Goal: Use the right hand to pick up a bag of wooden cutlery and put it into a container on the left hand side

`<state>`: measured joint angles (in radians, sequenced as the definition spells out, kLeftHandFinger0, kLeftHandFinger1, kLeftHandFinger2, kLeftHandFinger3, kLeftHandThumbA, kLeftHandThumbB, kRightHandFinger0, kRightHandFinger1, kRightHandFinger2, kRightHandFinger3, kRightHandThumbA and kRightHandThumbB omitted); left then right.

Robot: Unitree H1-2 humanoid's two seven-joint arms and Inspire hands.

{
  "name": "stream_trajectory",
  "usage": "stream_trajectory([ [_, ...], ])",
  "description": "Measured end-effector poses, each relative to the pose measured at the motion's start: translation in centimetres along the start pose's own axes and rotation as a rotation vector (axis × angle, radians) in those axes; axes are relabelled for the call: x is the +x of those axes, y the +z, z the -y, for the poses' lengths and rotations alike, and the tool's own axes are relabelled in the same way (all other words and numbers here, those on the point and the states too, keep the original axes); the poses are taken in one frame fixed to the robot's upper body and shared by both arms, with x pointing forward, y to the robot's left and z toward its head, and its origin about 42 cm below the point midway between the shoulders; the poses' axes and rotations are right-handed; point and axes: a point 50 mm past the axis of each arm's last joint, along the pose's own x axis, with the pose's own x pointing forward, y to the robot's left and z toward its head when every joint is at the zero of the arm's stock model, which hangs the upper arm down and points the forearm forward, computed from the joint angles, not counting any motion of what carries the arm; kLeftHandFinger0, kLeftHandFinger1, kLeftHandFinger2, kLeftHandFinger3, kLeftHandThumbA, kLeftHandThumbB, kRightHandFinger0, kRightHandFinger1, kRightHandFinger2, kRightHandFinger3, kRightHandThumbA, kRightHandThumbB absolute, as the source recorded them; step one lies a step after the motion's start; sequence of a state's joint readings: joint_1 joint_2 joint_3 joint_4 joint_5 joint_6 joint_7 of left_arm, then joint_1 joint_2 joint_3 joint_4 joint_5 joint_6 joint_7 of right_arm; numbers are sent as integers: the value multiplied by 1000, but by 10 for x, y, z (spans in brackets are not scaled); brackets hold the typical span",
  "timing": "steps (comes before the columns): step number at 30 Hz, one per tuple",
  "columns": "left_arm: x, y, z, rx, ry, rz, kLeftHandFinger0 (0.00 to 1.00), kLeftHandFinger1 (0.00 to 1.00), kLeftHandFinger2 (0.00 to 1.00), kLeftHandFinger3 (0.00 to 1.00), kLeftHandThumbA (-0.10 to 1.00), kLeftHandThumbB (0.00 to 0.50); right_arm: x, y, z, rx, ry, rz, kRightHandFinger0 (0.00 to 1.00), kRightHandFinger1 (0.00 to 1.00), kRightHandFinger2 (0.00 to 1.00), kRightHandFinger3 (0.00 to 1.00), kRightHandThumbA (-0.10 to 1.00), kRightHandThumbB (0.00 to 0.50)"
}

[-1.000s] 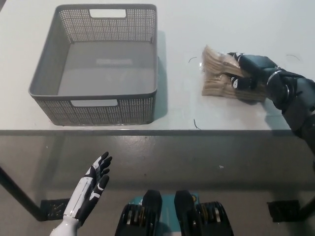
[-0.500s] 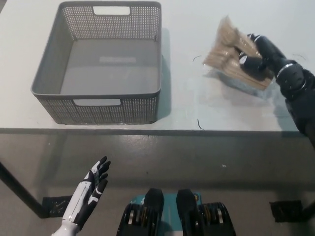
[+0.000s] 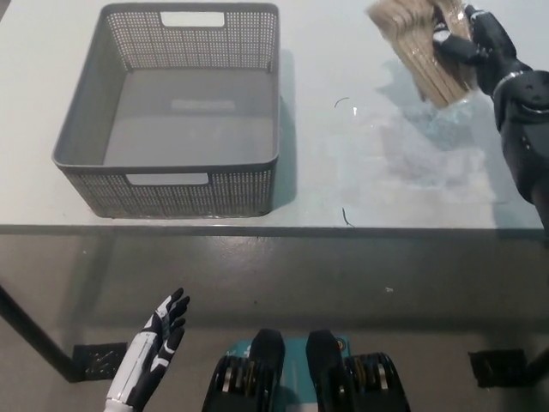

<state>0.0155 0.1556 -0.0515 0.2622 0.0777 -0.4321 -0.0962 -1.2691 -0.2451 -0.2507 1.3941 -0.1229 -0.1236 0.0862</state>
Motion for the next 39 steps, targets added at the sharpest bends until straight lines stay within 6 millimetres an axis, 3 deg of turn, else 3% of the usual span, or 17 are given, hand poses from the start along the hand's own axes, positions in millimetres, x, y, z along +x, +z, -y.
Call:
stream_trajectory([
  [2, -4, -2, 1, -1, -1, -10, 1000, 1000, 1000, 1000, 929, 371, 3, 9, -14, 48, 23, 7, 0, 266, 701, 1000, -100, 144],
  [4, -6, -3, 1, -2, -1, -14, 995, 1000, 1000, 1000, 907, 359, 5, 19, -30, 77, 49, 17, 0, 272, 734, 547, -100, 126],
  [6, -7, -3, 2, -2, -1, -17, 986, 1000, 1000, 1000, 909, 369, 7, 31, -50, 104, 86, 40, 0, 324, 773, 604, -100, 137],
  [8, -9, -4, 2, -3, -2, -20, 981, 1000, 1000, 1000, 912, 379, 8, 42, -71, 126, 129, 60, 59, 472, 879, 724, -100, 158],
  [12, -12, -5, 4, -6, -4, -28, 989, 1000, 1000, 1000, 904, 368, 6, 55, -111, 163, 203, 79, 14, 463, 853, 823, -100, 152],
  [15, -16, -7, 5, -8, -6, -37, 987, 1000, 1000, 1000, 894, 368, 2, 62, -141, 185, 255, 84, 0, 351, 785, 906, -100, 165],
  [20, -20, -9, 7, -12, -13, -46, 993, 1000, 1000, 1000, 892, 378, -4, 77, -180, 231, 327, 88, 0, 226, 697, 736, -100, 164],
  [24, -20, -9, 10, -14, -22, -45, 958, 1000, 1000, 1000, 886, 354, -8, 90, -199, 254, 361, 99, 0, 255, 778, 921, -100, 138],
  [25, -19, -8, 11, -14, -26, -44, 951, 999, 1000, 1000, 885, 355, -9, 93, -203, 259, 366, 101, 0, 267, 798, 809, -100, 144],
  [28, -19, -8, 14, -16, -40, -43, 950, 996, 1000, 1000, 897, 355, -12, 96, -216, 269, 381, 93, 94, 416, 841, 693, -100, 181],
  [31, -19, -8, 17, -17, -51, -41, 940, 987, 1000, 1000, 896, 361, -16, 91, -228, 231, 387, 75, 108, 407, 653, 528, -100, 198],
  [32, -19, -7, 18, -17, -52, -40, 933, 981, 1000, 1000, 902, 357, -17, 89, -230, 219, 387, 71, 309, 587, 827, 960, 71, 288],
  [33, -19, -7, 18, -17, -53, -40, 931, 979, 1000, 1000, 903, 357, -18, 87, -233, 201, 387, 66, 341, 599, 824, 990, 139, 304],
  [34, -19, -7, 18, -16, -55, -39, 921, 972, 1000, 1000, 906, 354, -19, 84, -236, 174, 383, 59, 762, 1000, 1000, 1000, 345, 353],
  [35, -19, -7, 18, -16, -55, -38, 910, 962, 1000, 1000, 896, 353, -19, 83, -238, 156, 384, 58, 1000, 1000, 1000, 1000, 514, 418],
  [36, -18, -7, 18, -15, -58, -37, 900, 953, 1000, 1000, 893, 356, -20, 81, -240, 97, 395, 61, 1000, 1000, 1000, 1000, 599, 467],
  [39, -18, -4, 18, -11, -61, -28, 877, 927, 1000, 1000, 899, 368, -21, 77, -241, -45, 416, 66, 1000, 1000, 1000, 1000, 758, 451],
])
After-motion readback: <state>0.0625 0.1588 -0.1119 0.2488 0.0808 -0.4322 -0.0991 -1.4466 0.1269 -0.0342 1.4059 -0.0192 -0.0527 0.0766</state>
